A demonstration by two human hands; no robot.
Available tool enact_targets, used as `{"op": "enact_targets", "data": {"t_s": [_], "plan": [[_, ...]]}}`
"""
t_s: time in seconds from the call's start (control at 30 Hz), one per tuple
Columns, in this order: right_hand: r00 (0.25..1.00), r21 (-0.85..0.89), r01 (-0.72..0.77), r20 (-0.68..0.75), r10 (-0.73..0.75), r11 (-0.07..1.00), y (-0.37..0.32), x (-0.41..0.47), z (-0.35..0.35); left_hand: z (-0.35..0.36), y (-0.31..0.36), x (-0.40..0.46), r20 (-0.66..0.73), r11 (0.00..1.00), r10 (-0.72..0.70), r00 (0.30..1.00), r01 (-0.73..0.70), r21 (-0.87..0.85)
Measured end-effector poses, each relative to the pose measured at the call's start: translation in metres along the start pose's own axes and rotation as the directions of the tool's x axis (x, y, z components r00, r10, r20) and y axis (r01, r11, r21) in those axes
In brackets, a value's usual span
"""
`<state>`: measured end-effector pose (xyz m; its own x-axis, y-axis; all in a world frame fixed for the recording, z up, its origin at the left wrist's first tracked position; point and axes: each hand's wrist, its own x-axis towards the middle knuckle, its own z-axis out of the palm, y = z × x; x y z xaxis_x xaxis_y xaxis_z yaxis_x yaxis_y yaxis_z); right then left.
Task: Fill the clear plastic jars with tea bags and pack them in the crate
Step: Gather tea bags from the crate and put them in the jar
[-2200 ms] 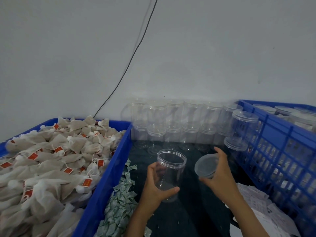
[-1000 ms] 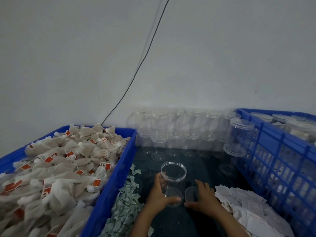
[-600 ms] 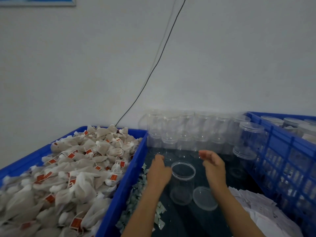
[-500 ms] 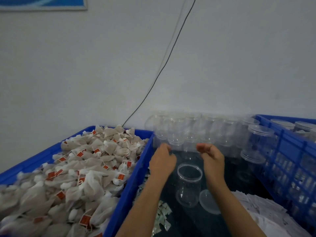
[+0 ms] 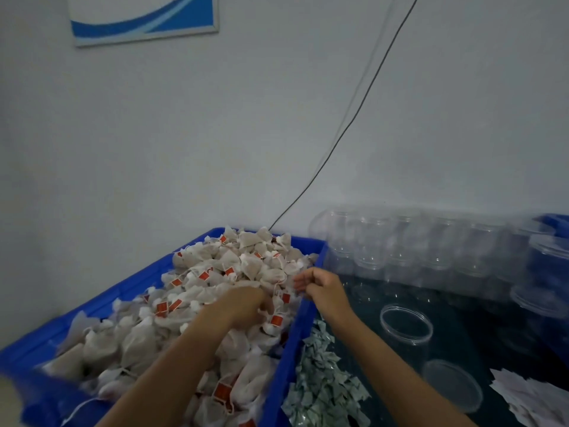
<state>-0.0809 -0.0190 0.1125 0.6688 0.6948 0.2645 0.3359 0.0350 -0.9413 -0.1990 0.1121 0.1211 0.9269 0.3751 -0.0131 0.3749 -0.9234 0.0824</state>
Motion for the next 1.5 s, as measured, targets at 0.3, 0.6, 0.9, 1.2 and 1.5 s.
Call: {"op": "enact_targets", "data": {"t_s": [0.3,0.6,0.9,1.2,1.5], "plan": [[0.986,0.143,-0.101,-0.117,0.118,0.985,0.015,0.030,0.045,0.016,-0.009,0.027,-0.085,0.998,-0.035,0.996,0.039,0.045],[0.984,-0.284,0.029,0.177,0.023,0.958,0.019,0.027,0.034,-0.001,-0.025,0.047,-0.454,0.773,-0.465,0.760,0.098,-0.627],[0.871,-0.773,0.356,0.478,0.115,0.525,0.009,0.024,0.038,0.007,-0.029,0.053,-0.416,0.556,-0.505,0.757,-0.084,-0.827],[0.995,-0.308,0.041,-0.070,-0.065,0.950,0.023,0.042,0.042,0.009,-0.013,0.046,-0.270,0.475,-0.391,0.880,-0.059,-0.878],[0.989,0.106,0.081,-0.134,-0.067,0.991,0.014,0.051,0.044,0.010,-0.007,0.036,-0.171,0.254,-0.202,0.964,-0.117,-0.960]]}}
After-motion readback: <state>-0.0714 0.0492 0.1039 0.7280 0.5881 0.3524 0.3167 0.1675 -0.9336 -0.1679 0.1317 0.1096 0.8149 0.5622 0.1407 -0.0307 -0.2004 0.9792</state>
